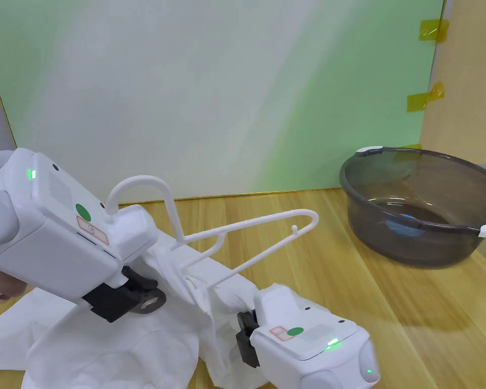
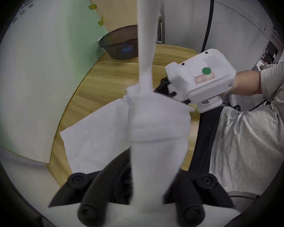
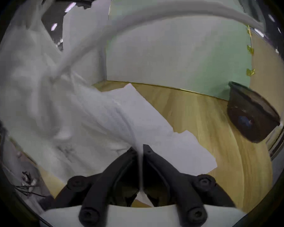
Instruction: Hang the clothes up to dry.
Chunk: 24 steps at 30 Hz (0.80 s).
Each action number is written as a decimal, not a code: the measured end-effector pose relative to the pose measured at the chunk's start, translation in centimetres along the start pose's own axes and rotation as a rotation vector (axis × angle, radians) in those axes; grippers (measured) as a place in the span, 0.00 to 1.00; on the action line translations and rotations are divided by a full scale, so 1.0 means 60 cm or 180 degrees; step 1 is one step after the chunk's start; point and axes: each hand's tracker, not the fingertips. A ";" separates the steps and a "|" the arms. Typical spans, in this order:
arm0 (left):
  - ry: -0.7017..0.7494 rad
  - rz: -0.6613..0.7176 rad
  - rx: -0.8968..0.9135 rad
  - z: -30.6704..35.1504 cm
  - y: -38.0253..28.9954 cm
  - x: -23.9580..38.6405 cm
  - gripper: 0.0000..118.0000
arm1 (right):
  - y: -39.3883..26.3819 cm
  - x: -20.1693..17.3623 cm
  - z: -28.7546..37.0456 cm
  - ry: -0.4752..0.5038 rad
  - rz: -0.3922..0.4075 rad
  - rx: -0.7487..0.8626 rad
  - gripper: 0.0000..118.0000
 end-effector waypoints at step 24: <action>0.0134 -0.0230 0.0148 -0.074 0.018 0.044 0.06 | 0.051 0.206 0.172 -0.0866 -0.0557 0.0403 0.02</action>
